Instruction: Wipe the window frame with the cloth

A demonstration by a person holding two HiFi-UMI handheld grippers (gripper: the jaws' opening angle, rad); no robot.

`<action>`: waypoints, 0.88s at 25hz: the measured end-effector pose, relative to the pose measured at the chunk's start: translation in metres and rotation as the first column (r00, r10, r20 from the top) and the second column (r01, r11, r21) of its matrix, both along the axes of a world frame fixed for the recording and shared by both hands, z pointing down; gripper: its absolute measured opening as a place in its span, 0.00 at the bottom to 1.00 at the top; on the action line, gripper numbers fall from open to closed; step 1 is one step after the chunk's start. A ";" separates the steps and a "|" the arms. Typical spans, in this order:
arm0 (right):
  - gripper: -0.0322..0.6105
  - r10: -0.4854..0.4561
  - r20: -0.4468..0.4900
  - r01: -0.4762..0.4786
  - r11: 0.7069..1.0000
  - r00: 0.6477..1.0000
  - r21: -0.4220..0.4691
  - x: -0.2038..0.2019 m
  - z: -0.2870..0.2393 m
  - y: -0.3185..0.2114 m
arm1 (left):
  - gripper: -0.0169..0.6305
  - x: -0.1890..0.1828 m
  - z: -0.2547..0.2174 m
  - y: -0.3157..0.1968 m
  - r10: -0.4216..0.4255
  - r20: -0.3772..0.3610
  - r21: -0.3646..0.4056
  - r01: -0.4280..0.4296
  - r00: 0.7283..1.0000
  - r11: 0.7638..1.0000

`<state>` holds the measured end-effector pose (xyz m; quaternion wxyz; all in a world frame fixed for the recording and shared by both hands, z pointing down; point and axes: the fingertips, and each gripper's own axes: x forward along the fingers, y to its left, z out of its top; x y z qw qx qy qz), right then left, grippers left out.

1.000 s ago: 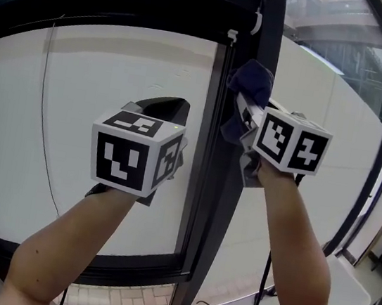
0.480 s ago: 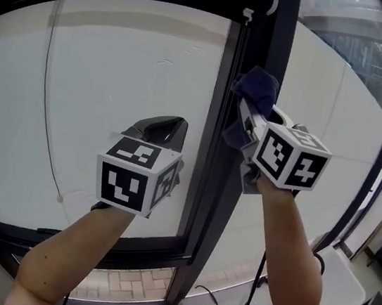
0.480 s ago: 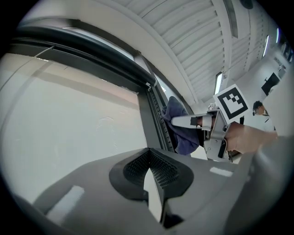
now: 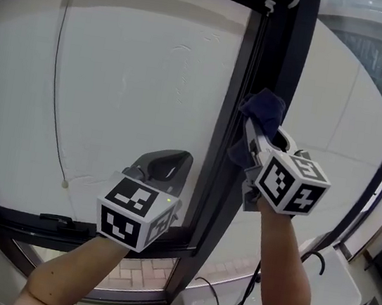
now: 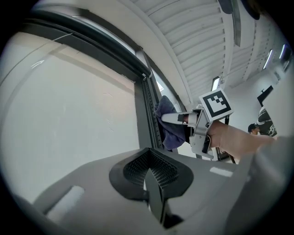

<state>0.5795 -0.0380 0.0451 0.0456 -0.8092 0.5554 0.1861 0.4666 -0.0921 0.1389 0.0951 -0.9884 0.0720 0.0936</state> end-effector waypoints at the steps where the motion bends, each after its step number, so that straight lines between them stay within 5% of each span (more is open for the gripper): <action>1: 0.24 0.000 0.003 0.000 1.000 1.000 -0.003 0.000 0.006 0.000 | 0.02 0.000 0.007 -0.001 0.001 0.006 -0.004 -0.001 1.000 1.000; 22: 0.24 0.018 0.050 -0.014 0.998 0.999 -0.069 -0.002 0.122 -0.005 | 0.02 -0.007 0.104 -0.015 -0.009 0.059 -0.077 0.013 0.998 0.997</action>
